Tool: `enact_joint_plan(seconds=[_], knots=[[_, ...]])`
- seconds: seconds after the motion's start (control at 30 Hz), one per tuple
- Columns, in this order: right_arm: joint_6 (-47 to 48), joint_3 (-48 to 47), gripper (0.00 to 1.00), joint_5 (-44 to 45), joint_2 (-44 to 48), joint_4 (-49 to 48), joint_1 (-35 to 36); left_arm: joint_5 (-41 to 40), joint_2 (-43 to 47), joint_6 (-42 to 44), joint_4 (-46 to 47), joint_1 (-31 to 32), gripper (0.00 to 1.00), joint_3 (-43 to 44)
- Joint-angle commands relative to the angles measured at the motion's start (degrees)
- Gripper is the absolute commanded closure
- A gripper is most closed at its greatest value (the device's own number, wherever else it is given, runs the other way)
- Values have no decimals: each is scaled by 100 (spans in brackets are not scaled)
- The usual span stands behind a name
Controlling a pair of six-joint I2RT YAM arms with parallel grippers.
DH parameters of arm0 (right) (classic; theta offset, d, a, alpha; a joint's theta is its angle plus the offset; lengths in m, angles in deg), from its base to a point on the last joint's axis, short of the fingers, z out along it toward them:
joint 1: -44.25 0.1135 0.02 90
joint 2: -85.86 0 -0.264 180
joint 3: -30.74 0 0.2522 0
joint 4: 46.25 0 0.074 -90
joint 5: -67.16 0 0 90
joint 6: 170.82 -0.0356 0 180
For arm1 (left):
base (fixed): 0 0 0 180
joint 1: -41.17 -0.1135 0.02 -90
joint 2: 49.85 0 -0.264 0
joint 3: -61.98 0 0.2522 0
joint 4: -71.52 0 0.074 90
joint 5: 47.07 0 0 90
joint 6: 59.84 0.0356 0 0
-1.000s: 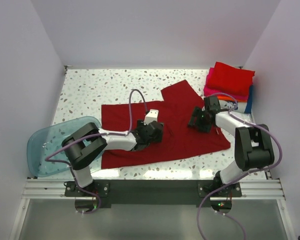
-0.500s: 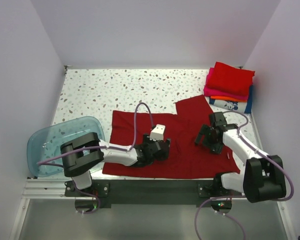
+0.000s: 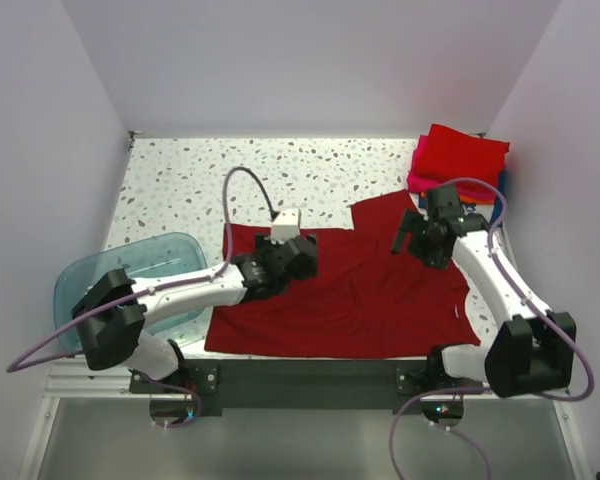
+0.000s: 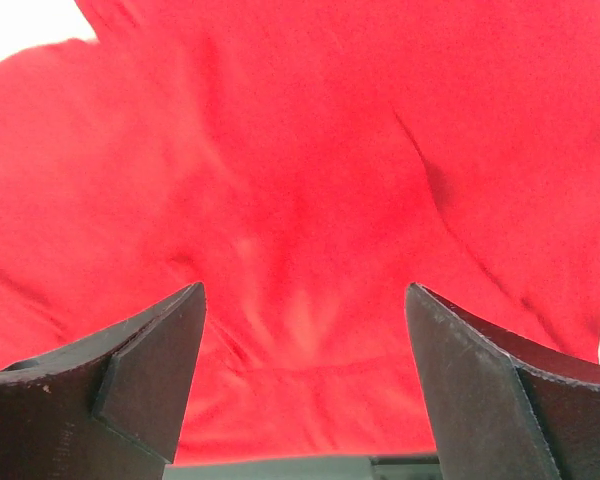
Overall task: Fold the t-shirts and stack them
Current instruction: Fold the tshirt
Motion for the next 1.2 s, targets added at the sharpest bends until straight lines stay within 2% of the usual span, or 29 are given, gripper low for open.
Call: enact_joint_plan(seconds=[0.0, 0.03, 0.13, 0.23, 0.3, 0.47, 0.57, 0.77, 0.87, 1.03, 1.17], knots=[[390, -863, 16, -115, -635, -196, -12, 182, 288, 399, -366, -789, 7, 350], [407, -1021, 18, -115, -975, -327, -12, 227, 262, 618, -357, -965, 7, 420], [460, -1724, 19, -228, -1539, -583, -12, 648, -27, 822, -523, -2052, 8, 806], [653, -2751, 21, -194, -2550, -479, -30, 1070, -326, 1049, -445, -2660, 8, 1070], [732, -3595, 22, -141, -3323, -268, -30, 1490, -502, 1165, -339, -2873, 8, 1368], [759, -5500, 24, -141, -4929, 92, -144, 1869, -995, 1306, -796, -3225, 8, 2212], [741, -6363, 25, -237, -5468, 374, -267, 2265, -1083, 1183, -761, -3340, 8, 2362], [706, -7270, 26, -431, -6296, 524, -478, 2495, -1391, 1086, -1314, -3366, 7, 2740], [741, -7394, 27, -361, -6472, 568, -540, 2661, -1540, 1200, -1613, -3392, 7, 2898], [864, -7299, 27, -177, -6577, 717, -584, 2758, -1409, 1349, -1869, -3401, 7, 2794], [961, -6711, 27, -141, -6420, 524, -584, 2794, -1259, 1385, -1869, -3410, 7, 2557]])
